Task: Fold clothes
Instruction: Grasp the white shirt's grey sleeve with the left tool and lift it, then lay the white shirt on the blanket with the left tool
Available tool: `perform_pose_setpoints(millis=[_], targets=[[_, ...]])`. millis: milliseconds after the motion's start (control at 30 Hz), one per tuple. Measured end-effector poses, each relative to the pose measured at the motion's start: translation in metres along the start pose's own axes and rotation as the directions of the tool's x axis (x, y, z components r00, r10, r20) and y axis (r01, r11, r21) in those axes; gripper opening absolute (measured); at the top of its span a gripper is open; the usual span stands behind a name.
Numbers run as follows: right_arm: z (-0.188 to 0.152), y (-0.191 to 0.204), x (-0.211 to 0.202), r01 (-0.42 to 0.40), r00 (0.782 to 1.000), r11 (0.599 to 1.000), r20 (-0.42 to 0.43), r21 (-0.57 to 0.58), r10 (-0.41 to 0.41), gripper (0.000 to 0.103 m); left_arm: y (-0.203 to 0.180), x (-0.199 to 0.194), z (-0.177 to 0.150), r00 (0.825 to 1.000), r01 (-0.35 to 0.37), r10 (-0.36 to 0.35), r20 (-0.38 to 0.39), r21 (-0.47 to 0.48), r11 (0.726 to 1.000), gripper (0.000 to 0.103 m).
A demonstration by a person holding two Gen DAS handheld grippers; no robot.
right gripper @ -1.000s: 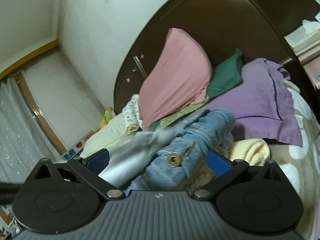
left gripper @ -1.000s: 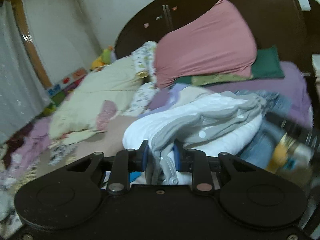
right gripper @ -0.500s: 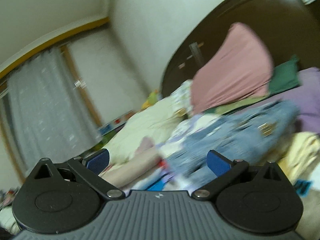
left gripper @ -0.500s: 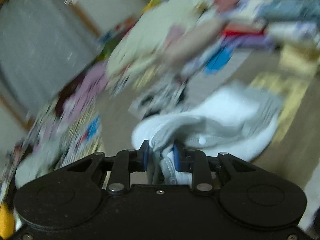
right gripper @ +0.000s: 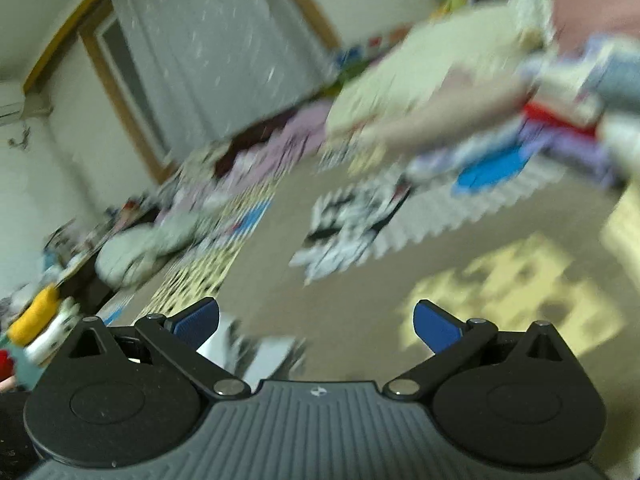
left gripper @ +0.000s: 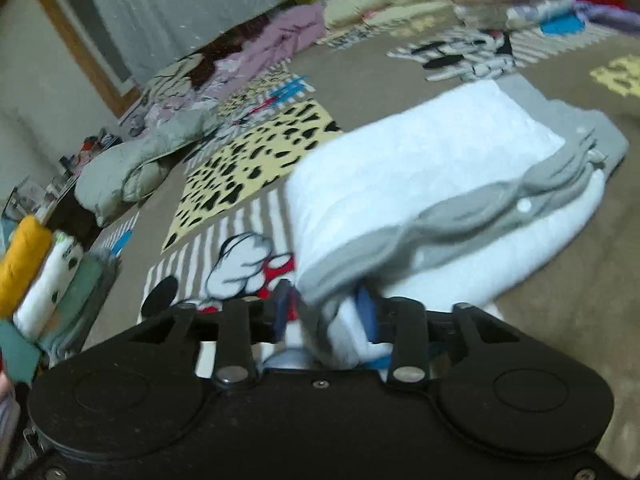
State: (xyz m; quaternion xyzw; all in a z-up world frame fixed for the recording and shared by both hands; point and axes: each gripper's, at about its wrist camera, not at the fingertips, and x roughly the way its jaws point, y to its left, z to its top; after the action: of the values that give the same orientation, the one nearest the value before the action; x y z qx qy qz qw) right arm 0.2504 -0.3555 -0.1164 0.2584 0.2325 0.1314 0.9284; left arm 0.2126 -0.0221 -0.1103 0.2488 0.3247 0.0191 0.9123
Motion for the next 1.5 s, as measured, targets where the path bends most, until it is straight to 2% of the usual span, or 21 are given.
perform_pose_setpoints(millis=[67, 133, 267, 333, 467, 533, 567, 633, 700, 767, 833, 967, 1033, 1100, 1133, 1167, 1267, 1367, 1500], targets=[[-0.013, 0.009, 0.011, -0.045, 0.997, 0.998, -0.055, 0.045, 0.048, 0.103, 0.005, -0.012, -0.007, 1.0, 0.008, -0.008, -0.001, -0.017, 1.0, 0.056], [-0.023, 0.022, 0.014, -0.058, 0.996, 0.998, -0.072, 0.039, 0.061, 0.103, 0.009, -0.027, -0.012, 1.0, 0.021, -0.02, 0.014, -0.03, 0.999, 0.057], [-0.031, 0.045, 0.003, -0.076, 0.997, 0.997, -0.031, 0.0, 0.076, 0.103, 0.017, -0.04, -0.017, 0.996, 0.066, -0.062, 0.067, -0.062, 0.996, 0.059], [-0.029, 0.046, 0.0, -0.083, 0.997, 0.996, -0.009, 0.029, 0.083, 0.103, 0.015, -0.044, -0.015, 0.991, 0.093, -0.086, 0.102, -0.069, 0.993, 0.059], [-0.035, 0.034, -0.013, -0.111, 0.993, 0.989, -0.03, 0.101, 0.114, 0.103, 0.003, -0.052, -0.009, 0.975, 0.147, -0.137, 0.173, -0.047, 0.988, 0.059], [-0.042, 0.024, -0.014, -0.096, 0.993, 0.989, -0.057, 0.115, 0.103, 0.102, -0.008, -0.051, -0.003, 0.966, 0.164, -0.159, 0.202, -0.012, 0.986, 0.059], [-0.041, 0.018, -0.006, -0.081, 0.991, 0.987, -0.099, 0.141, 0.095, 0.097, -0.014, -0.049, 0.0, 0.962, 0.171, -0.169, 0.215, 0.01, 0.985, 0.059], [-0.038, 0.014, -0.006, -0.13, 0.984, 0.979, -0.103, 0.158, 0.147, 0.094, -0.027, -0.044, 0.007, 0.956, 0.176, -0.182, 0.229, 0.048, 0.983, 0.059], [-0.035, 0.017, -0.009, -0.102, 0.99, 0.991, -0.092, 0.085, 0.109, 0.093, -0.039, -0.037, 0.013, 0.95, 0.19, -0.203, 0.237, 0.076, 0.979, 0.059], [-0.034, 0.012, -0.005, -0.12, 0.986, 0.986, -0.101, 0.113, 0.131, 0.086, -0.05, -0.03, 0.019, 0.944, 0.205, -0.224, 0.241, 0.101, 0.973, 0.059], [-0.031, 0.011, 0.0, -0.142, 0.981, 0.981, -0.11, 0.131, 0.157, 0.086, -0.06, -0.025, 0.023, 0.938, 0.227, -0.251, 0.241, 0.122, 0.966, 0.059], [-0.026, 0.019, 0.012, -0.12, 0.978, 0.99, -0.164, 0.072, 0.13, 0.084, -0.074, -0.014, 0.027, 0.936, 0.247, -0.273, 0.224, 0.137, 0.959, 0.059], [-0.027, 0.017, 0.018, -0.111, 0.973, 0.99, -0.192, 0.085, 0.126, 0.084, -0.075, -0.008, 0.027, 0.937, 0.246, -0.269, 0.223, 0.126, 0.961, 0.059], [-0.028, 0.015, 0.022, -0.109, 0.97, 0.989, -0.208, 0.1, 0.128, 0.084, -0.071, -0.003, 0.028, 0.931, 0.273, -0.288, 0.224, 0.094, 0.957, 0.056], [-0.029, 0.014, 0.025, -0.108, 0.968, 0.988, -0.215, 0.107, 0.129, 0.084, -0.068, -0.002, 0.029, 0.928, 0.288, -0.297, 0.225, 0.072, 0.955, 0.05], [-0.029, 0.014, 0.025, -0.112, 0.968, 0.988, -0.214, 0.109, 0.134, 0.084, -0.064, 0.0, 0.03, 0.925, 0.302, -0.305, 0.227, 0.048, 0.952, 0.041], [-0.029, 0.014, 0.03, -0.124, 0.968, 0.985, -0.204, 0.118, 0.146, 0.084, -0.053, 0.003, 0.032, 0.914, 0.342, -0.326, 0.241, -0.028, 0.939, 0.027], [-0.027, 0.017, 0.034, -0.139, 0.97, 0.983, -0.183, 0.123, 0.16, 0.084, -0.038, 0.003, 0.033, 0.906, 0.37, -0.326, 0.27, -0.129, 0.92, 0.021], [-0.028, 0.027, 0.037, -0.152, 0.972, 0.985, -0.167, 0.085, 0.164, 0.084, -0.019, 0.001, 0.034, 0.907, 0.364, -0.288, 0.308, -0.227, 0.903, 0.019]])
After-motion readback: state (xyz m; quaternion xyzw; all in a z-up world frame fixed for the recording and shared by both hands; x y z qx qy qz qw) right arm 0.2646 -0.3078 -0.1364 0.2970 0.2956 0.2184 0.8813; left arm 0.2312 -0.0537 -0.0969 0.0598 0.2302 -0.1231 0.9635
